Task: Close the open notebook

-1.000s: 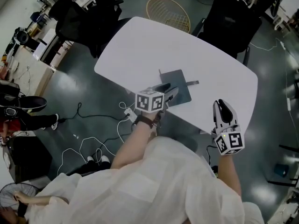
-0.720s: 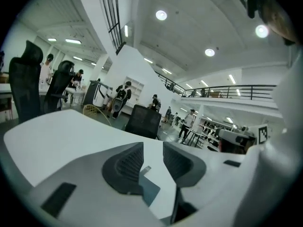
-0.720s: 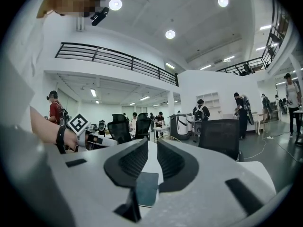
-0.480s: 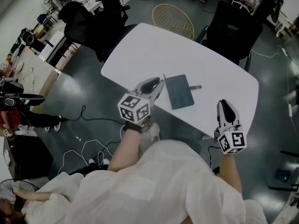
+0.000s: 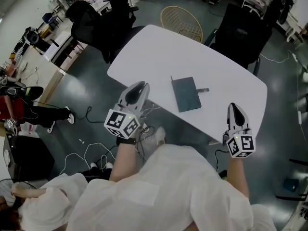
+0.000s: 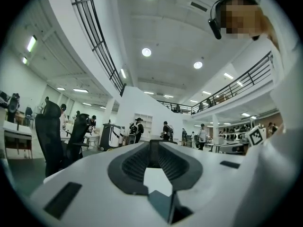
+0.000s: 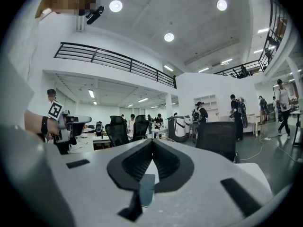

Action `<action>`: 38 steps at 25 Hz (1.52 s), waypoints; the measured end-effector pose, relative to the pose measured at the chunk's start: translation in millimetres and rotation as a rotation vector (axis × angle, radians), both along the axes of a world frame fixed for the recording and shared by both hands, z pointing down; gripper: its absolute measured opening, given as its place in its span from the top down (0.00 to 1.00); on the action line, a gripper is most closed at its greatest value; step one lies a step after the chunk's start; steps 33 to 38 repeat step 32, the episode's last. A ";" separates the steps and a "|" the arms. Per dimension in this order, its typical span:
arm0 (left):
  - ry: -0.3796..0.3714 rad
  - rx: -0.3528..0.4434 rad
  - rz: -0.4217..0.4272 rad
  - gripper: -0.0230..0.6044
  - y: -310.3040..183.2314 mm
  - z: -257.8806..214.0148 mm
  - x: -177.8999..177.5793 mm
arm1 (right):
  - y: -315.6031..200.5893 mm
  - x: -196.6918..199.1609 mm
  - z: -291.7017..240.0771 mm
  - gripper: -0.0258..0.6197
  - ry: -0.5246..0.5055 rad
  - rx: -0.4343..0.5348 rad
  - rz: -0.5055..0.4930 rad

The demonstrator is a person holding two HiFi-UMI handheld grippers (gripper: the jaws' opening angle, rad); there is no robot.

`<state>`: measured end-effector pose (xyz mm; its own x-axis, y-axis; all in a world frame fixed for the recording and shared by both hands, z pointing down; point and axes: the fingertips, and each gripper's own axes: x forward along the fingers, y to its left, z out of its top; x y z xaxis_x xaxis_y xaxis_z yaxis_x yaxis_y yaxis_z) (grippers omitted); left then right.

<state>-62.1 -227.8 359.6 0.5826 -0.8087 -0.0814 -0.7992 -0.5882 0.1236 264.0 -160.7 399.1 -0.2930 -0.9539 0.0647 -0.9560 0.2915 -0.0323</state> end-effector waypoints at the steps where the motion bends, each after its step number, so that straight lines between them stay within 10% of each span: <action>1: 0.000 0.017 -0.012 0.87 3.5 -3.7 -5.3 | 0.6 0.5 0.2 0.95 -0.002 -0.002 0.001; 38: -0.022 0.063 -0.040 0.88 28.2 -9.3 -8.5 | 5.3 1.5 5.5 0.96 0.087 -0.046 0.010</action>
